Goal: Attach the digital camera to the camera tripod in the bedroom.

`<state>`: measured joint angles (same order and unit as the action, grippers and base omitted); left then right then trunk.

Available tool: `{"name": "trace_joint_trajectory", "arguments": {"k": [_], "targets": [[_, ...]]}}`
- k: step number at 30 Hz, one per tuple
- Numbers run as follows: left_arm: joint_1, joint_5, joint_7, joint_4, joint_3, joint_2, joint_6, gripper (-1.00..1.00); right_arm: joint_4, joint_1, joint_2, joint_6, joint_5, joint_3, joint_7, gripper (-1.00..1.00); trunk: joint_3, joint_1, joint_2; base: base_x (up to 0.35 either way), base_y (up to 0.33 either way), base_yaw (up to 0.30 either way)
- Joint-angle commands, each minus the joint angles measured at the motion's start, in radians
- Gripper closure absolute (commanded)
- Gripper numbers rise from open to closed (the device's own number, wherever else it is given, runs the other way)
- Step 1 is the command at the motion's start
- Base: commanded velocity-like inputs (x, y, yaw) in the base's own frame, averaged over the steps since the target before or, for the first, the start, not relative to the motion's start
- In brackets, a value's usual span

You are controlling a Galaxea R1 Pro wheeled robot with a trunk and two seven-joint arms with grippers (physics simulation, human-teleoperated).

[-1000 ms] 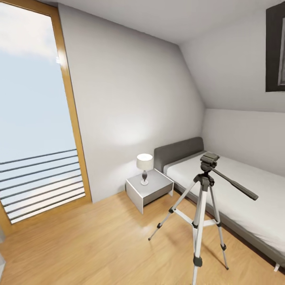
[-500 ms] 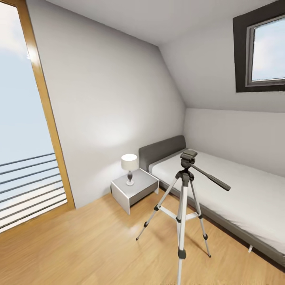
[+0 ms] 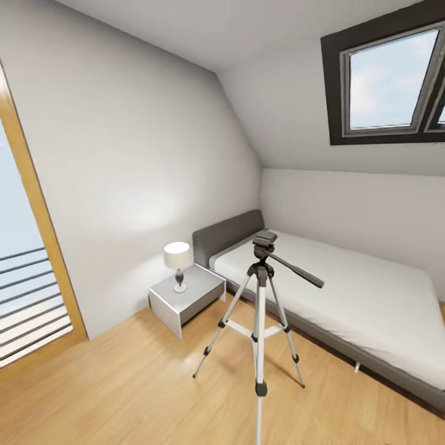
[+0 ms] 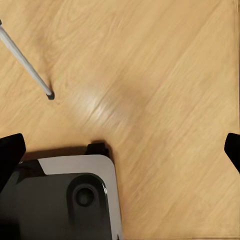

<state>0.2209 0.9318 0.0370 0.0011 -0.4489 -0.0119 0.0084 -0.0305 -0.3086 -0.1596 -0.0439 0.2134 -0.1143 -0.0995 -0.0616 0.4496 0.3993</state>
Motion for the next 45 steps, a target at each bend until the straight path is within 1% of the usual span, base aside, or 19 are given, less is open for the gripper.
{"name": "trace_joint_trajectory", "arguments": {"k": [1,16,33,45], "targets": [[0.000,0.009,0.004,0.000,-0.008,0.000,0.001,1.00,-0.003,-0.001,0.000,-0.005,0.011,-0.008,-0.005,-1.00,0.000,0.000,0.001,0.000,0.000,-0.285],[0.000,0.009,0.004,0.000,-0.008,0.000,0.001,1.00,-0.003,-0.001,-0.002,-0.005,0.011,-0.008,-0.005,-1.00,0.000,0.000,0.001,0.000,0.000,-0.273],[0.000,0.009,0.004,0.000,-0.008,0.000,0.001,1.00,-0.003,-0.001,-0.003,-0.003,0.009,-0.010,-0.007,-1.00,0.000,0.000,0.001,0.000,0.006,-0.016],[0.000,0.009,0.004,0.000,-0.008,0.000,0.001,1.00,-0.003,-0.001,-0.003,-0.007,0.010,-0.010,-0.005,-1.00,0.000,0.000,0.001,0.000,0.258,0.000]]}}
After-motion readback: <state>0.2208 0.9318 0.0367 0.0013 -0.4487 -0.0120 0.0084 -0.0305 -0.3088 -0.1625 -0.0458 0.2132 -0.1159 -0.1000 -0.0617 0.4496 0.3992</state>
